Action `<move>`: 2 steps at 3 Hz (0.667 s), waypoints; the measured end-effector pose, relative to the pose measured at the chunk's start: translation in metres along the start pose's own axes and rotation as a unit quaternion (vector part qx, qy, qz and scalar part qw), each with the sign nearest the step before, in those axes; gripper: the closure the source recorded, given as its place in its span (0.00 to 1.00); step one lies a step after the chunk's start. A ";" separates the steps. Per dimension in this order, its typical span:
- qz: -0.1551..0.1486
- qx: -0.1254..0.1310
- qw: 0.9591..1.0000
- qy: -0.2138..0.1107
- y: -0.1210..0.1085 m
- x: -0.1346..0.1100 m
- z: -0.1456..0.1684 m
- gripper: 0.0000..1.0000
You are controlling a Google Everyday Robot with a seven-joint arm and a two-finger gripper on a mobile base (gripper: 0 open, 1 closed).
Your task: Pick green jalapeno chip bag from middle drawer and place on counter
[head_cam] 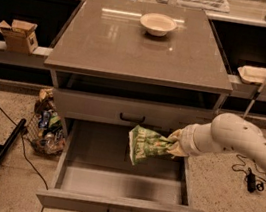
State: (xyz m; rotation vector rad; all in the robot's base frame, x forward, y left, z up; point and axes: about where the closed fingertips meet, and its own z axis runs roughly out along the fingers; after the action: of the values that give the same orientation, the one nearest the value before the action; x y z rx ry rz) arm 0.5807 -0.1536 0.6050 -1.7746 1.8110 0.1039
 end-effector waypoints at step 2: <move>-0.013 0.027 0.999 -0.013 -0.018 -0.007 -0.039 1.00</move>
Offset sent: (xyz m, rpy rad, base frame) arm 0.0023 -0.0102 0.0357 0.0162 -0.0512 0.0039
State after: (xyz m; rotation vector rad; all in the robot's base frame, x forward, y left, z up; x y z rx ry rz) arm 0.5834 -0.1668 0.6467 -1.7500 1.7566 0.0670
